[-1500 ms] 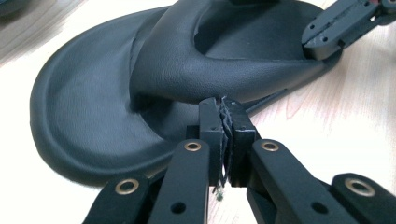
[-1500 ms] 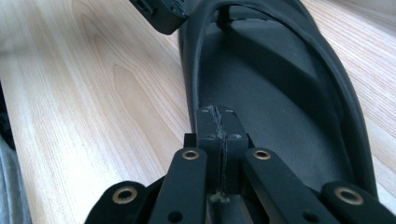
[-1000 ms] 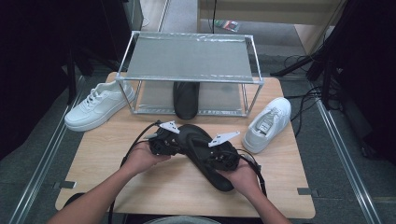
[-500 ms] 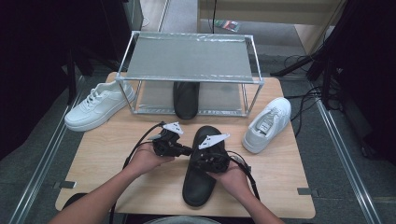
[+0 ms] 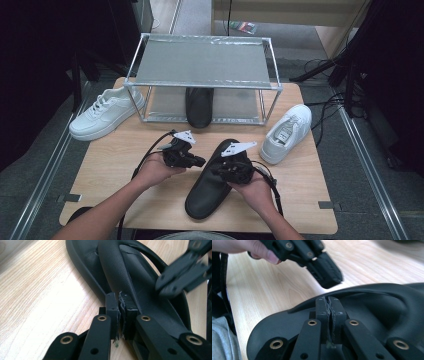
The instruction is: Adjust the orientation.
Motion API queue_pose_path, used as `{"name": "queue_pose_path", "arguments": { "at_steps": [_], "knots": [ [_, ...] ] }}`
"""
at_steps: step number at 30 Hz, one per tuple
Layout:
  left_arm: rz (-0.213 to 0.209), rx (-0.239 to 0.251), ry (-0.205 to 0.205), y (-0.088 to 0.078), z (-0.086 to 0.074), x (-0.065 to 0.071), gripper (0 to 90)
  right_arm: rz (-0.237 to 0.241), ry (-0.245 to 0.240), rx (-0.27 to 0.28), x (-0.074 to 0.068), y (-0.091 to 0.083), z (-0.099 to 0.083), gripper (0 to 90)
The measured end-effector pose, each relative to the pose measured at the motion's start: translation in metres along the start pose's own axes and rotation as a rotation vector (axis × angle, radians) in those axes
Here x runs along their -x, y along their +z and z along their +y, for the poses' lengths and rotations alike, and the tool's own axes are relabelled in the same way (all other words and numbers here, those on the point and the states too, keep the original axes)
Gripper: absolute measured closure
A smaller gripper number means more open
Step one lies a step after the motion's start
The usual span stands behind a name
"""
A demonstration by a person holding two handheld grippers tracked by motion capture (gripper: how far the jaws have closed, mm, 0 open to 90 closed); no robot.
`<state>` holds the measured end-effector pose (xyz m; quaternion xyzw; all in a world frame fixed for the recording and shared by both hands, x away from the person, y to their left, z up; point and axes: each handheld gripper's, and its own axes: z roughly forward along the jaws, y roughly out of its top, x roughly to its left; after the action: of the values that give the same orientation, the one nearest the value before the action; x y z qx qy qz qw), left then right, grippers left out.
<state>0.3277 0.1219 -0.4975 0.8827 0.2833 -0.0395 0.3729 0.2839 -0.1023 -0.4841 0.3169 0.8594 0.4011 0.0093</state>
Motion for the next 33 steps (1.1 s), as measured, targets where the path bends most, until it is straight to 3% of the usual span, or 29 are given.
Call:
{"name": "queue_pose_path", "arguments": {
  "at_steps": [8,13,18,23,30,33],
  "knots": [
    [-0.003,-0.014,0.005,0.0,-0.002,0.002,85.3,-0.086,0.06,0.045,0.004,-0.03,-0.012,87.7],
    [-0.004,-0.031,0.013,0.004,-0.002,0.005,85.5,-0.129,0.081,0.0,0.009,-0.026,-0.018,88.2],
    [-0.008,-0.027,0.009,0.004,-0.003,0.005,85.5,-0.157,0.065,0.004,0.013,-0.026,-0.019,88.1],
    [-0.017,-0.031,0.004,0.004,-0.003,0.008,86.4,-0.158,0.096,0.01,0.021,-0.026,-0.02,86.8],
    [-0.031,-0.037,-0.009,0.006,-0.003,0.015,88.4,-0.192,0.071,0.019,0.023,-0.024,-0.019,88.0],
    [-0.044,-0.044,0.014,0.009,-0.002,0.02,87.8,-0.219,0.074,0.033,0.027,-0.023,-0.018,88.5]
  ]
}}
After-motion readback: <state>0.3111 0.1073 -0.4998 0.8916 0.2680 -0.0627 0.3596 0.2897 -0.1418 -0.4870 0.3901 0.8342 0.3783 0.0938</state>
